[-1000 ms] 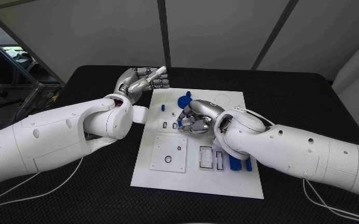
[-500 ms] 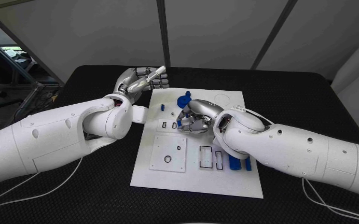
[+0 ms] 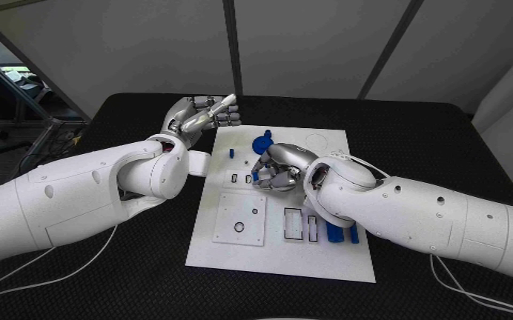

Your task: Assemble the parts on the task board

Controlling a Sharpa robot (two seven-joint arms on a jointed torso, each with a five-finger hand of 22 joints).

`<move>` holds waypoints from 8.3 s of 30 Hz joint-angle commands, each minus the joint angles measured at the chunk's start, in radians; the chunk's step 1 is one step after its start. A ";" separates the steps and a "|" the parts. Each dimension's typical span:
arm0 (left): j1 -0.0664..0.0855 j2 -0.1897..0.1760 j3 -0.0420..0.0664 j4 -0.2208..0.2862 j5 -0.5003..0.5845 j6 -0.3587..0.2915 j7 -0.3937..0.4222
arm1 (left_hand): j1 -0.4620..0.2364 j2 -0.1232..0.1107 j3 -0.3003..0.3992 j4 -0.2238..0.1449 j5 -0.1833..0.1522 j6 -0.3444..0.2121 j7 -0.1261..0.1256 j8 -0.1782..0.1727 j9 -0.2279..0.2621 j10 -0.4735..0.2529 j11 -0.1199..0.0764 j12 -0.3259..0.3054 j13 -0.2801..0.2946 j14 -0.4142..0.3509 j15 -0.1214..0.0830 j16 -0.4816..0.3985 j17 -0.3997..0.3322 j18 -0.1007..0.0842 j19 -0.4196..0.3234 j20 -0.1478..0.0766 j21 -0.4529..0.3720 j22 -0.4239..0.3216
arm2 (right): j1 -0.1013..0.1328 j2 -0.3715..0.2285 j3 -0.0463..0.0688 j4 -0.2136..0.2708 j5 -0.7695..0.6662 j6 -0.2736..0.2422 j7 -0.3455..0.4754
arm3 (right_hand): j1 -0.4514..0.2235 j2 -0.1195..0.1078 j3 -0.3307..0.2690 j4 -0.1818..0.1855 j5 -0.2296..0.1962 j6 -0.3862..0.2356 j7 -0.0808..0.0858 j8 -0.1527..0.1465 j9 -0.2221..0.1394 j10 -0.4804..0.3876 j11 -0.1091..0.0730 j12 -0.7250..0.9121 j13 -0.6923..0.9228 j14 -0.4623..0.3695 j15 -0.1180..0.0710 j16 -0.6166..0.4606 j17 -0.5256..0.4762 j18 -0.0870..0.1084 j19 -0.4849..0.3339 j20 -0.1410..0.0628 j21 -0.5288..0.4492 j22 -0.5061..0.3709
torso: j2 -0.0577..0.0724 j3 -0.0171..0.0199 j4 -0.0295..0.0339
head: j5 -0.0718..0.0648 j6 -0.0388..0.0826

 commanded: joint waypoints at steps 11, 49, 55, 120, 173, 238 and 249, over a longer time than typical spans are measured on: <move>0.001 0.002 0.001 -0.001 -0.003 0.010 -0.001 | -0.005 0.006 -0.007 -0.001 0.005 -0.002 0.010 -0.009 -0.002 -0.006 0.008 -0.006 -0.002 0.002 0.006 -0.008 0.001 -0.015 -0.009 0.000 0.000 -0.001 | -0.001 0.002 -0.002 -0.007 -0.009 0.025 -0.013 | -0.009 -0.017 -0.005 0.002 -0.011 -0.018 0.003 -0.009 -0.002 -0.015 0.005 -0.013 -0.011 0.080 0.011 -0.004 0.170 -0.008 0.000 0.010 -0.006 -0.003 | -0.001 0.0003 -0.0007 | 0.001 -0.001; 0.001 -0.005 0.000 -0.028 -0.098 -0.014 -0.069 | 0.011 0.045 -0.024 -0.018 0.005 0.088 -0.038 0.006 0.006 0.132 -0.049 0.017 0.012 0.208 -0.060 0.086 0.063 -0.009 0.130 -0.057 0.094 0.039 | 0.012 -0.117 0.001 0.112 0.235 -0.180 0.331 | 0.089 -0.010 -0.281 0.137 -0.190 -0.122 0.018 0.040 -0.019 -0.099 0.024 -0.084 -0.123 0.051 0.028 -0.071 0.066 0.016 -0.076 0.032 -0.079 -0.119 | -0.012 0.0013 -0.0003 | 0.017 0.010; 0.002 -0.016 0.001 -0.041 -0.217 0.018 -0.166 | 0.081 0.094 0.032 -0.048 0.008 0.146 -0.074 0.022 0.015 0.248 -0.100 0.054 0.032 0.402 -0.123 0.277 0.182 -0.010 0.260 -0.120 0.223 0.110 | 0.046 -0.186 0.027 0.154 0.391 -0.107 0.333 | 0.119 0.025 -0.283 0.103 -0.204 -0.099 0.008 0.045 -0.024 -0.196 0.014 -0.277 -0.313 0.020 0.015 -0.165 -0.055 0.042 -0.160 0.018 -0.181 -0.270 | -0.021 0.0041 0.0002 | 0.019 0.007; 0.211 0.214 -0.146 -0.101 -1.076 0.614 -1.059 | -0.205 0.090 -0.238 0.143 0.006 -0.011 -0.155 0.445 0.420 0.305 -0.178 1.101 1.051 0.494 -0.197 1.275 1.306 -0.151 0.607 -0.201 1.101 1.199 | 0.182 -0.302 0.049 0.056 0.663 -0.093 0.247 | 0.162 0.029 -0.294 0.164 0.046 0.022 0.009 -0.009 -0.031 -0.018 0.021 -1.133 -1.035 -0.073 0.038 -1.292 -0.866 0.097 -0.331 0.047 -0.855 -0.886 | -0.048 0.0113 -0.0024 | 0.024 -0.036; 0.210 0.271 -0.172 -0.164 -1.031 0.650 -1.052 | -0.123 0.114 -0.167 0.082 0.007 -0.042 -0.159 0.492 0.494 0.310 -0.182 1.108 1.065 0.495 -0.201 1.272 1.309 -0.153 0.609 -0.205 1.109 1.216 | 0.182 -0.277 0.049 0.050 0.656 -0.081 0.242 | 0.180 0.018 -0.265 0.173 0.091 0.023 0.010 -0.006 -0.031 -0.023 0.021 -1.135 -1.045 -0.069 0.039 -1.321 -0.864 0.097 -0.330 0.048 -0.871 -0.893 | -0.047 0.0107 -0.0017 | 0.023 -0.049; 0.150 0.142 -0.174 -0.037 -0.963 0.293 -1.004 | -0.326 -0.114 0.890 -0.199 0.235 -0.072 -0.159 0.531 0.630 0.308 -0.188 1.049 1.025 0.498 -0.206 1.266 1.319 -0.152 0.609 -0.209 1.099 1.227 | 0.181 -0.285 0.048 0.033 0.664 -0.060 0.234 | 0.140 -0.002 -0.253 0.213 0.100 0.010 0.016 -0.010 -0.031 -0.031 0.029 -1.133 -1.051 -0.068 0.047 -1.345 -0.856 0.096 -0.332 0.055 -0.889 -0.901 | -0.054 0.0173 0.0146 | 0.024 -0.058; 0.124 0.157 -0.174 -0.050 -1.011 0.272 -1.004 | -0.328 -0.114 0.890 -0.199 0.236 -0.072 -0.159 0.531 0.630 0.307 -0.188 1.046 1.022 0.498 -0.206 1.266 1.319 -0.151 0.608 -0.209 1.096 1.224 | 0.181 -0.287 0.048 0.031 0.664 -0.058 0.233 | 0.139 -0.001 -0.251 0.214 0.103 0.009 0.016 -0.010 -0.031 -0.031 0.029 -1.133 -1.052 -0.068 0.047 -1.347 -0.855 0.097 -0.331 0.055 -0.890 -0.902 | -0.053 0.0178 0.0135 | 0.021 -0.058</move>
